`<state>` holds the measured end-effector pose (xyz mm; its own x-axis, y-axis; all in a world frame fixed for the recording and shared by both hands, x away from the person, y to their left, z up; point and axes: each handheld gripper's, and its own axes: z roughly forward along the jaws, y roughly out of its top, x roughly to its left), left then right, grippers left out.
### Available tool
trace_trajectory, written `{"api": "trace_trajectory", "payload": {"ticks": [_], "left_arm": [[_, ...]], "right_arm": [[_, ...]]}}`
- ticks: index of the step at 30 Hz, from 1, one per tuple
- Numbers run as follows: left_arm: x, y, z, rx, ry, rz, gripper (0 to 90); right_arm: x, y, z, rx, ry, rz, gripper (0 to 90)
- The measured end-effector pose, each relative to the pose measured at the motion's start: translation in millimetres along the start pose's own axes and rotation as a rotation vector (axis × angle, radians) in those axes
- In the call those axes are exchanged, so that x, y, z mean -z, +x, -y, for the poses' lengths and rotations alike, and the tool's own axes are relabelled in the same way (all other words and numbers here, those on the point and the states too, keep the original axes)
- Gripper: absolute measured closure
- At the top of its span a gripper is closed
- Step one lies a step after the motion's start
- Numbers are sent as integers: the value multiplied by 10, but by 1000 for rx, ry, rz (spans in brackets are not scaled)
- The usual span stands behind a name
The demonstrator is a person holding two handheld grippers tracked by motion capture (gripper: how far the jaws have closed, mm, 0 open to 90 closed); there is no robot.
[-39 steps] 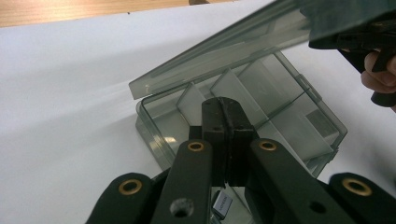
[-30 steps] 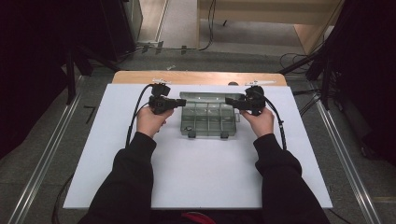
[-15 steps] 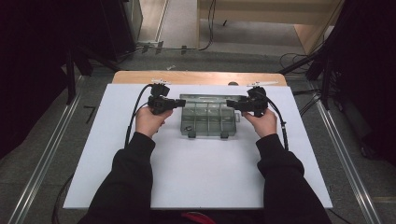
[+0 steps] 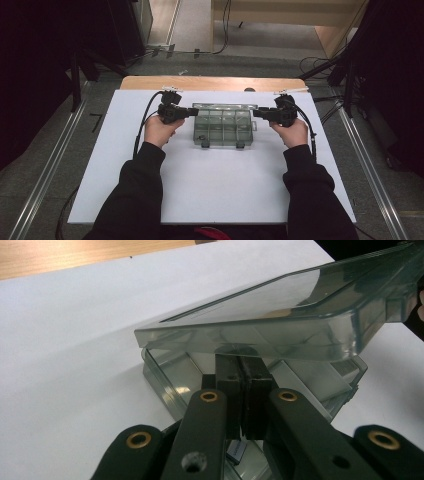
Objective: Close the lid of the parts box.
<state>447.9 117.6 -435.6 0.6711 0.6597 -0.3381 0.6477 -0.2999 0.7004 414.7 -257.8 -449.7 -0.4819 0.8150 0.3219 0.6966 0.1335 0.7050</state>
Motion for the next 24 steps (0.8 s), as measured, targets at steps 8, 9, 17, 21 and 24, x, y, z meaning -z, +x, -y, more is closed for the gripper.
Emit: {"api": "trace_trajectory", "payload": {"ticks": [8,9,17,21,24], "left_arm": [[52,13,47,6,4,3,889],[59,10,50,3,7,1,889],[130,-9,94,-3,17,8,889],[186,-11,123,-9,24,6,889],[236,12,144,0,17,9,889]], "right_arm": [[94,-60,-2,-26,20,-39,836],[106,-62,-6,-27,21,-43,847],[196,-66,-81,-39,28,-72,882],[209,-33,-122,-30,24,-85,882],[206,2,-153,-20,23,-92,881]]}}
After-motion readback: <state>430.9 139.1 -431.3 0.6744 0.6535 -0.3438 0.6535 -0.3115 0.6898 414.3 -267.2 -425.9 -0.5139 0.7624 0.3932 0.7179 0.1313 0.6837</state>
